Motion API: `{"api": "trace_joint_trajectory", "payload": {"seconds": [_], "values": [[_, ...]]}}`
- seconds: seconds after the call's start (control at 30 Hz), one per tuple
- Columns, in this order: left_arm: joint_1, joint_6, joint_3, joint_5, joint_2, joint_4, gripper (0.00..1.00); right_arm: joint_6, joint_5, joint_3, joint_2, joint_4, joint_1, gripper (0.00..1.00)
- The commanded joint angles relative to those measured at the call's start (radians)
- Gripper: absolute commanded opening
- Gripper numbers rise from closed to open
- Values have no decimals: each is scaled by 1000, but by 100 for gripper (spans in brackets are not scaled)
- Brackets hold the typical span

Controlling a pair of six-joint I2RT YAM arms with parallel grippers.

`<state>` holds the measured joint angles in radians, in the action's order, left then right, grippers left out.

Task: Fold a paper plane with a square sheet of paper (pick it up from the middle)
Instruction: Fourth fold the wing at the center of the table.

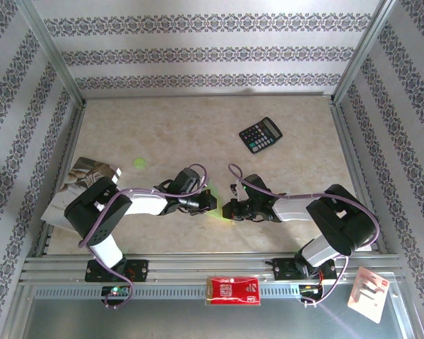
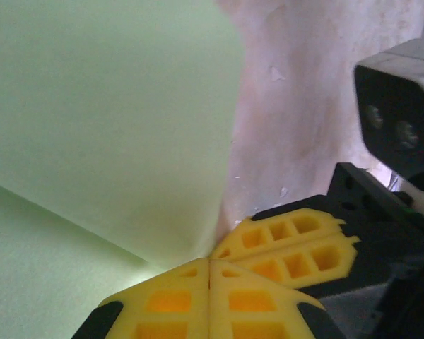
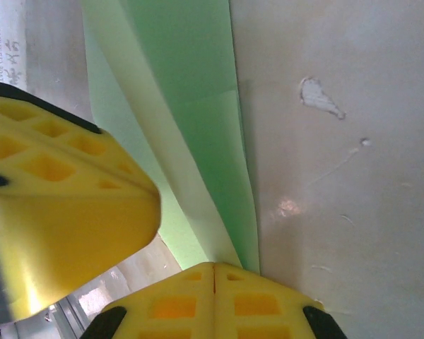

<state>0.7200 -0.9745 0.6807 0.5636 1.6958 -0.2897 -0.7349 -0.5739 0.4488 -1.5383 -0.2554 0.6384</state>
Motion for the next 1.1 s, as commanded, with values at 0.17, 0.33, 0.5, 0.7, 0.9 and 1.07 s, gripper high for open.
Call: {"api": "trace_joint_trajectory", "payload": {"seconds": [0.17, 0.33, 0.5, 0.7, 0.9, 1.07], "values": [[10, -12, 26, 6, 37, -61, 5, -1, 57, -44, -44, 108, 0, 0], [10, 3, 28, -9, 52, -44, 5, 0, 59, -43, -43, 113, -1, 0], [9, 20, 37, -28, 68, -23, 5, 2, 66, -46, -42, 127, 0, 0], [-7, 44, 43, -38, 74, 1, 5, 2, 71, -49, -40, 143, -1, 0], [-35, 75, 56, -39, 87, 34, 5, -4, 75, -49, -43, 160, -1, 0], [-60, 101, 72, -36, 101, 68, 5, -13, 80, -45, -46, 183, 0, 0]]}}
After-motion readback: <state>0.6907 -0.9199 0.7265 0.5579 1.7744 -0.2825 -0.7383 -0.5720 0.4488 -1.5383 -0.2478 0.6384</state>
